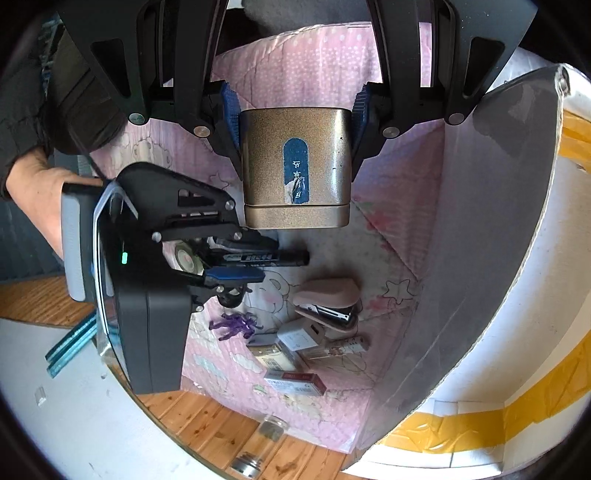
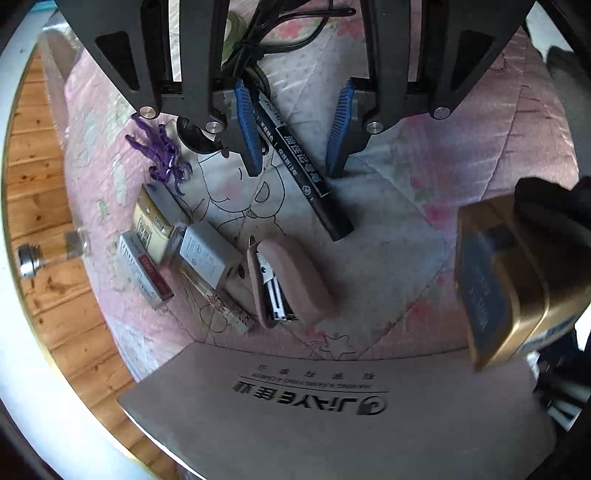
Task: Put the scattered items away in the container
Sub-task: 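Grasp the black marker with the right gripper and lift it, then carry the gold tin and black marker over the white box with both grippers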
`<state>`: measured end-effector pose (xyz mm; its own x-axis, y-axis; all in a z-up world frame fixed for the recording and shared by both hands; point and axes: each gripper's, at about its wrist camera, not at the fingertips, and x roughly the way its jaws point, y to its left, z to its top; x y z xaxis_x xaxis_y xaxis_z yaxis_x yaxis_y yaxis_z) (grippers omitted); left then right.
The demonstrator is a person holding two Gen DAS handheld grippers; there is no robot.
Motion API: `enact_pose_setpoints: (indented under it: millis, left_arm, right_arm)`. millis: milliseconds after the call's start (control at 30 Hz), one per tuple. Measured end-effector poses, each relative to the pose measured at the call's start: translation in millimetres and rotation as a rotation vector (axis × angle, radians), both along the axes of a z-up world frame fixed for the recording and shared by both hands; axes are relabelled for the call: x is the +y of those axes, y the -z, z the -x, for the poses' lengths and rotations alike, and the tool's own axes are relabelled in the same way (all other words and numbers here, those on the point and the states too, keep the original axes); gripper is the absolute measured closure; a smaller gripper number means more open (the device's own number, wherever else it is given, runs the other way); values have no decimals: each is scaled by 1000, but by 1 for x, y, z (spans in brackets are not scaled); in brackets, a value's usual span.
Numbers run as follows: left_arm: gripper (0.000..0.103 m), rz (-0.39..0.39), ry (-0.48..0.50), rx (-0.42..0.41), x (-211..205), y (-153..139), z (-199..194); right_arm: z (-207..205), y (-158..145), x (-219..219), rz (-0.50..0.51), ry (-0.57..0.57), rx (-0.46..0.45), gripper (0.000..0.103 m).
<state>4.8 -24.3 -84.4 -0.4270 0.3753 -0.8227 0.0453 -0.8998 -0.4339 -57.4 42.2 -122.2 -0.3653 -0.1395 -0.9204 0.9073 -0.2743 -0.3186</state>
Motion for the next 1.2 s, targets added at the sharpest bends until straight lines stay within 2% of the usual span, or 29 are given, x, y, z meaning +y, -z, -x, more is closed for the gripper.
enact_pose_setpoints:
  millis: [33, 133, 267, 333, 400, 433, 533, 567, 633, 733, 800, 967, 1200]
  left_arm:
    - [53, -2, 2, 1, 0, -1, 0]
    - [53, -9, 2, 6, -1, -2, -1]
    - [53, -7, 6, 3, -1, 0, -1]
    - [53, -6, 11, 4, -1, -1, -1]
    - [53, -3, 11, 12, -1, -4, -2]
    - [53, -1, 12, 16, -1, -5, -3]
    - [53, 5, 11, 28, -1, -8, -6]
    - [53, 9, 9, 30, -2, -9, -7]
    - [53, 14, 9, 31, -1, -9, -8]
    - [53, 23, 9, 51, 0, -15, -8]
    - [53, 32, 14, 66, 1, -20, -8]
    - [53, 42, 16, 103, 0, -35, -13]
    - [53, 48, 16, 136, -2, -50, -24]
  right_arm:
    - [12, -3, 4, 45, 55, -81, 74]
    - [36, -12, 16, 148, 190, -181, 79]
    - [61, -50, 50, 442, 427, -288, 88]
    - [67, -62, 66, 549, 514, -320, 89]
    - [71, -68, 78, 608, 602, -308, 89]
    - [72, -71, 87, 683, 638, -338, 89]
    - [66, -72, 106, 762, 734, -322, 89]
    - [63, -76, 115, 830, 761, -343, 89]
    - [64, -84, 123, 831, 770, -277, 89]
    - [57, -89, 128, 892, 813, -291, 89]
    - [46, -98, 137, 897, 824, -275, 89]
    - [36, -97, 144, 927, 870, -258, 89]
    - [13, -113, 116, 784, 835, -96, 88]
